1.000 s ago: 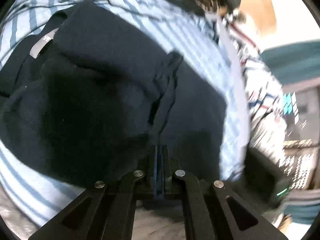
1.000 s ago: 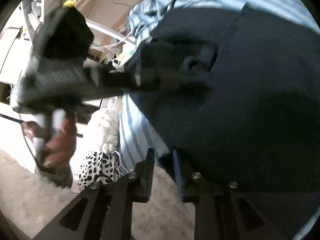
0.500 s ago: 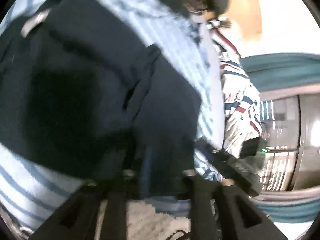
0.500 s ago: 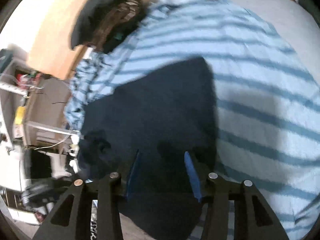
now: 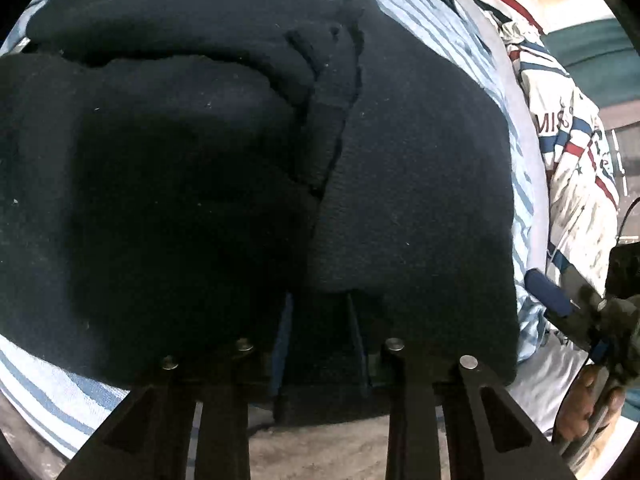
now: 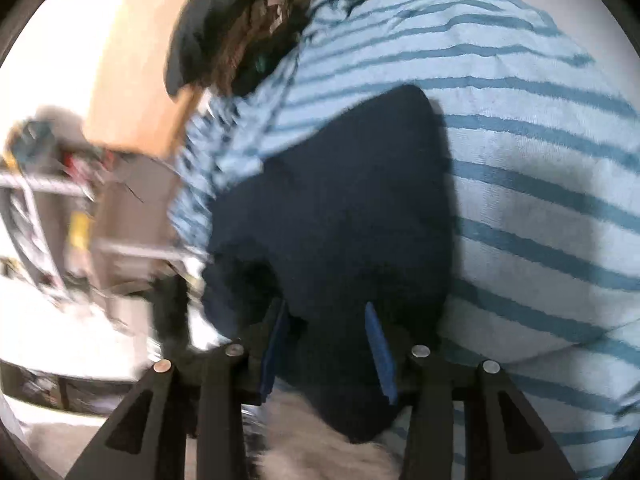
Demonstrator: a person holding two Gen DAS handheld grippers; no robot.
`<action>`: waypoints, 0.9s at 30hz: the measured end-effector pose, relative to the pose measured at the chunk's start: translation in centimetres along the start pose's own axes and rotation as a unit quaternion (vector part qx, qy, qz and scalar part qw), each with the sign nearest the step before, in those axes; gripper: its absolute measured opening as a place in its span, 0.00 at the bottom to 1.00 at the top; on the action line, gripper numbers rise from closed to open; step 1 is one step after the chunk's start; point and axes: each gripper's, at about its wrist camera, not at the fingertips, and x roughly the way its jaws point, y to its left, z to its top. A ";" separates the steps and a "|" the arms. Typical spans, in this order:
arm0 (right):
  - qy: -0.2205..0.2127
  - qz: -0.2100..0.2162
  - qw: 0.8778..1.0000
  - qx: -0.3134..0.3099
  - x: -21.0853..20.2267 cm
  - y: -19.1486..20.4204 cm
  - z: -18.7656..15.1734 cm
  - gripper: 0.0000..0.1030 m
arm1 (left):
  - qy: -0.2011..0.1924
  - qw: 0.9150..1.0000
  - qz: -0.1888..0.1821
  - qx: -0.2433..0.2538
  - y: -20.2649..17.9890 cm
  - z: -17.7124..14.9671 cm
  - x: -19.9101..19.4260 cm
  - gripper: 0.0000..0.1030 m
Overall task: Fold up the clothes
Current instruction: 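Press the folded cardigan flat with both tools' open fingers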
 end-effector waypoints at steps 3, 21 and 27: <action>0.035 -0.009 0.999 -0.010 1.6 0.8 -0.6 0.45 | -0.002 1.000 0.023 0.015 -0.9 0.2 0.2 0.28; 0.002 -0.163 0.985 -0.063 -8.4 7.6 6.6 0.60 | 0.151 0.969 -0.180 -0.075 -9.2 11.1 -6.6 0.28; 0.109 -0.213 0.969 -0.057 -2.8 4.4 -1.2 0.66 | 0.234 0.964 -0.105 -0.068 -11.0 7.3 -0.2 0.28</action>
